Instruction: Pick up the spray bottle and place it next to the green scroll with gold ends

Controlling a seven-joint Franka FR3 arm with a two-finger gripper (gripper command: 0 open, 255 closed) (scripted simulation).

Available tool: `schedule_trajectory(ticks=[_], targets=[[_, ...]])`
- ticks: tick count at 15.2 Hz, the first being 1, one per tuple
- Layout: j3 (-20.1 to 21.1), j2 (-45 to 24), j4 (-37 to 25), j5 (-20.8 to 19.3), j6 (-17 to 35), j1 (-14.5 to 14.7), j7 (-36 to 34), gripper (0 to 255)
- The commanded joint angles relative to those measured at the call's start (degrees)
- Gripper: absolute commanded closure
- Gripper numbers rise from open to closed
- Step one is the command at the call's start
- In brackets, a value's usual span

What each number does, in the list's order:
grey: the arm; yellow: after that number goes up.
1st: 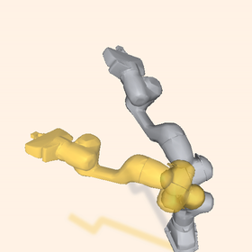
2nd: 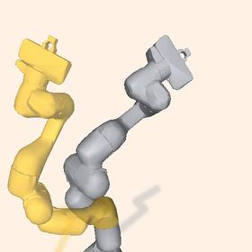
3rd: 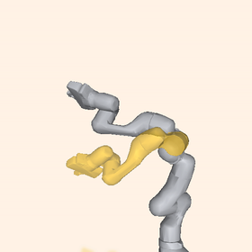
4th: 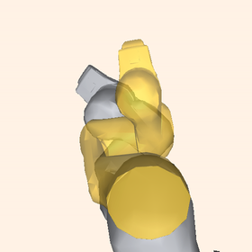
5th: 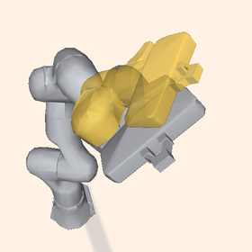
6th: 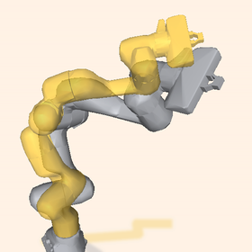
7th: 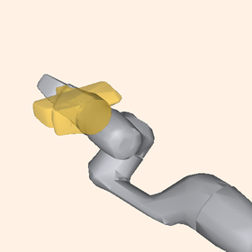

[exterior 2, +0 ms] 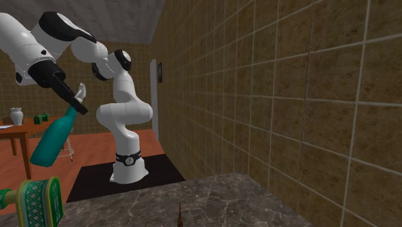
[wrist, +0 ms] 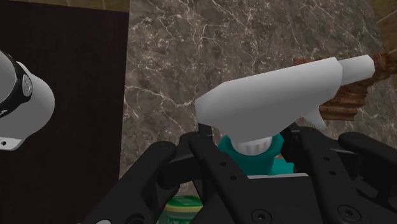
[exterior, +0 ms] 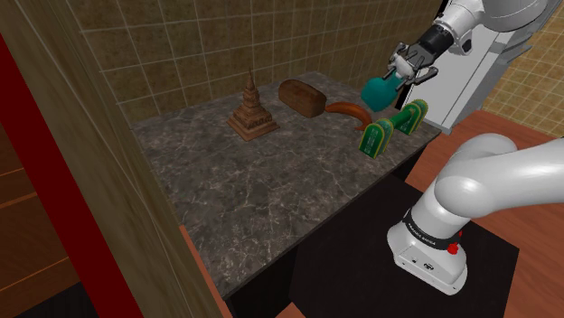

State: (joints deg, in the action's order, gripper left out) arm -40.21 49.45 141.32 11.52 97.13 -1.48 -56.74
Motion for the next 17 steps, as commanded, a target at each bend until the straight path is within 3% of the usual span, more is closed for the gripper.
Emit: schedule_trajectory(ticks=[1, 17], targets=[[-0.7, -0.1, 1.3, -0.4, 1.2, -0.2, 1.0, 255], [-5.8, -2.9, 10.6, -2.2, 11.2, -0.8, 7.8, 255]])
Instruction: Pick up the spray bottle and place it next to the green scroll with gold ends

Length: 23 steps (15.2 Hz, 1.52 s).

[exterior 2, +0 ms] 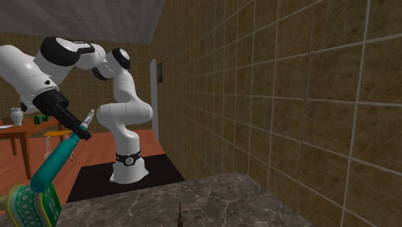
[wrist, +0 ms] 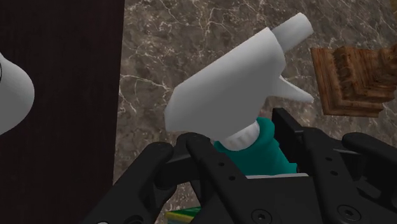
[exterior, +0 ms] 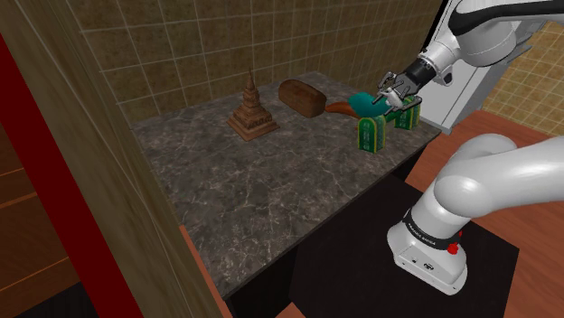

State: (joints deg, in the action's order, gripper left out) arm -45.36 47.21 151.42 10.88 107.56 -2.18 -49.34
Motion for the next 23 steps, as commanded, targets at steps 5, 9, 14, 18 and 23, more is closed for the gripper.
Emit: schedule_trajectory(ticks=[5, 9, 14, 18, 23], targets=[[-0.3, -4.3, 2.8, 0.6, 3.7, -2.3, 5.1, 255], [2.4, -9.1, 4.3, 4.7, 5.6, -6.1, 10.9, 255], [8.9, -16.0, 5.6, 11.7, 7.3, -13.3, 19.3, 255], [16.2, -21.4, 6.3, 17.6, 8.1, -20.7, 26.0, 255], [22.3, -26.7, 7.1, 22.7, 10.0, -26.4, 32.2, 255]])
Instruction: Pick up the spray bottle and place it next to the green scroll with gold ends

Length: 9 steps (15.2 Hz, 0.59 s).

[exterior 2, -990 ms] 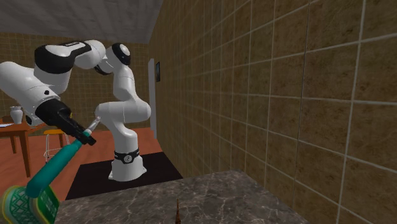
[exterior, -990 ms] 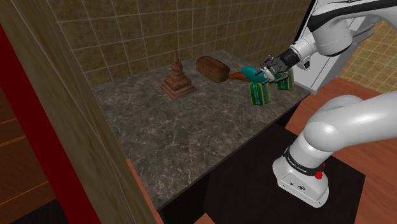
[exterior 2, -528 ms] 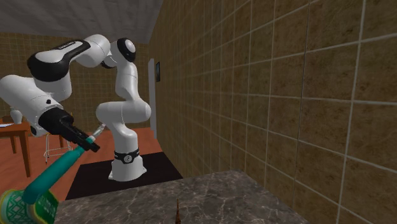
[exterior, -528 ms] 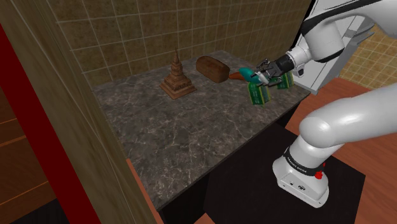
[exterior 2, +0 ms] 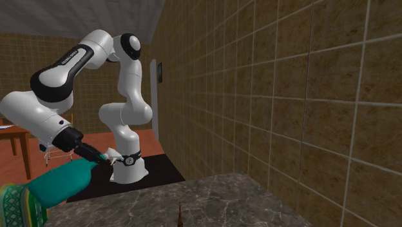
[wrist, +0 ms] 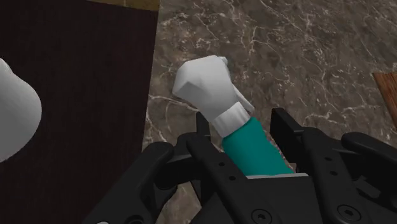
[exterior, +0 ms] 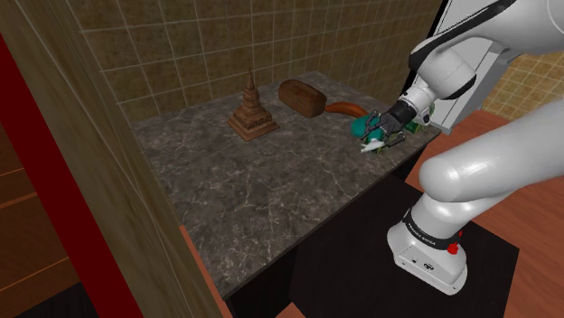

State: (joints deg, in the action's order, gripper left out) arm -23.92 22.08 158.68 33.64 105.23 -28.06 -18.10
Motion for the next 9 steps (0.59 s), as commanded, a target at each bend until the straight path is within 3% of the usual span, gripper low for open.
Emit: schedule_trajectory(ticks=[1, 9], targets=[[1.0, -2.4, 0.0, 0.6, 12.9, -0.7, 1.8, 255], [0.7, -4.9, 0.3, 2.2, 14.7, 0.0, 4.1, 255]])
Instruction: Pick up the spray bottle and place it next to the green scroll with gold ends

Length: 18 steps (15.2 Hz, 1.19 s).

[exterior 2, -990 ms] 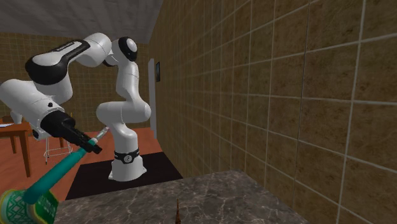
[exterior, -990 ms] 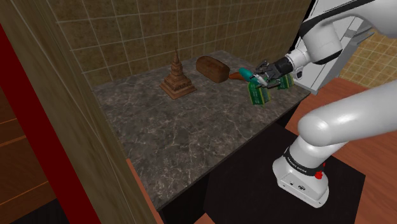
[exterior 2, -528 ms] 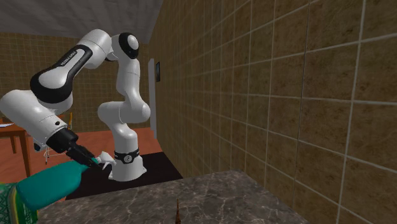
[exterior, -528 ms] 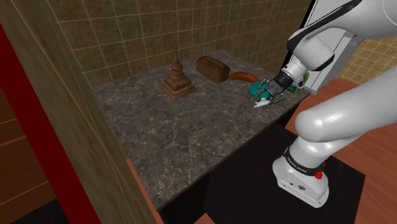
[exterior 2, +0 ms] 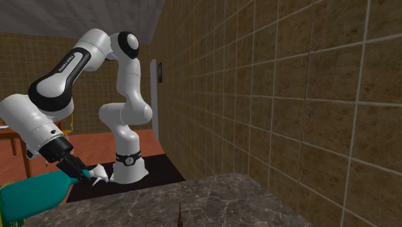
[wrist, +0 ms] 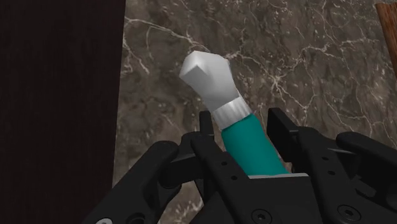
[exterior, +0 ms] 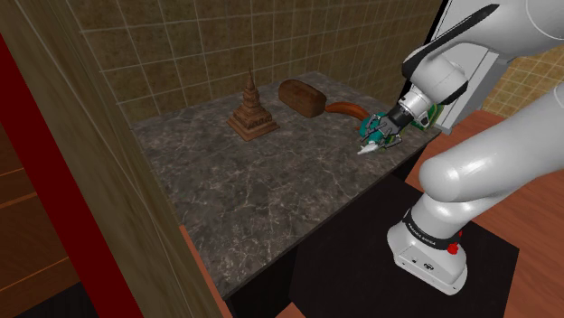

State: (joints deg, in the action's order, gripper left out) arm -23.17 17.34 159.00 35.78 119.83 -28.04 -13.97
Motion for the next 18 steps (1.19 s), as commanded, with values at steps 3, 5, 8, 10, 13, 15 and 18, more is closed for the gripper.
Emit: schedule_trajectory(ticks=[3, 5, 8, 10, 13, 15, 18], targets=[[-0.1, -0.1, 0.0, 0.1, 0.1, -0.1, 0.0, 0], [-0.1, -0.1, 0.0, 0.1, 0.2, -0.1, 0.0, 0], [-0.1, -0.1, 0.0, 0.1, 0.1, -0.1, 0.0, 0], [-1.0, 1.7, -2.1, -3.5, -3.7, -2.1, -1.7, 0], [-1.9, 3.0, -4.3, -6.0, -7.2, -3.6, -2.8, 0], [-1.9, 3.0, -4.2, -6.0, -7.2, -3.6, -2.8, 0], [-1.9, 3.0, -4.3, -6.0, -7.2, -3.6, -2.8, 0]])
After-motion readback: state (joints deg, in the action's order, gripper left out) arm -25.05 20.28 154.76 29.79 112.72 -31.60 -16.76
